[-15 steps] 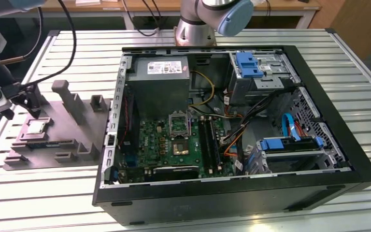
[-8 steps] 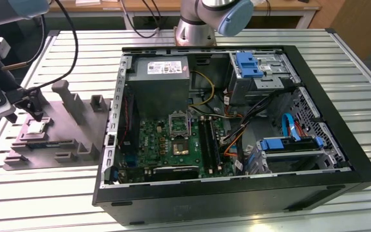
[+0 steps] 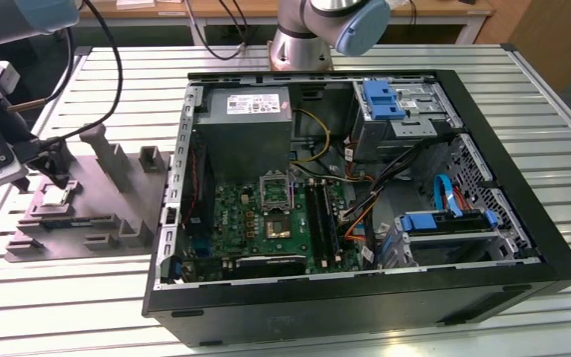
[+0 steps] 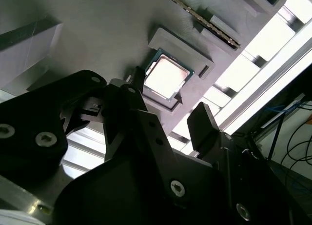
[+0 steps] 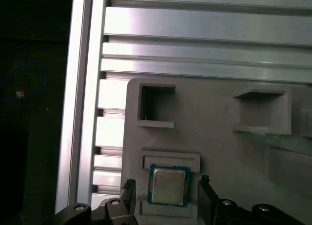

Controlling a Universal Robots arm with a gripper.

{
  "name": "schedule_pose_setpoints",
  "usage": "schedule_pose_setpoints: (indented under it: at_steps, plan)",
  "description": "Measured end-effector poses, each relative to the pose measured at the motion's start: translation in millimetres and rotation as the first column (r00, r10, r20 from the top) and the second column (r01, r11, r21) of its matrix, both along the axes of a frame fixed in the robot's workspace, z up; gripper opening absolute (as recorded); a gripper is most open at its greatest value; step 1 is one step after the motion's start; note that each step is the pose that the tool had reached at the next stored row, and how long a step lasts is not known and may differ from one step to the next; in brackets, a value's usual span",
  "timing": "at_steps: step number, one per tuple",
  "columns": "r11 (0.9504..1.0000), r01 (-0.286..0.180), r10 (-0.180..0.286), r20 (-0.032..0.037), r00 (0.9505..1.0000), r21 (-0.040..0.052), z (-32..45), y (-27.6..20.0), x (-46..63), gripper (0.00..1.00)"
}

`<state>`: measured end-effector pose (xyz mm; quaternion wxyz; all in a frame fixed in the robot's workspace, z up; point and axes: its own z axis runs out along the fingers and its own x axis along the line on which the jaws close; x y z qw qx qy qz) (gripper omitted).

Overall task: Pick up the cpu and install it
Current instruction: 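Pick up the cpu and move it towards the insertion slot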

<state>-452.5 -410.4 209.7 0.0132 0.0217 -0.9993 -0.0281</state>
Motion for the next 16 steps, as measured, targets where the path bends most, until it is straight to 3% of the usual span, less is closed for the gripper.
schedule_pose_setpoints:
  at_steps: [7, 16]
  plan:
    - [1.0000, 0.000, 0.000, 0.0007, 1.0000, -0.0001, -5.6, -0.3, 0.1, 0.62]
    - [1.0000, 0.000, 0.000, 0.0008, 1.0000, 0.0000, -6.3, -0.3, 0.1, 0.62]
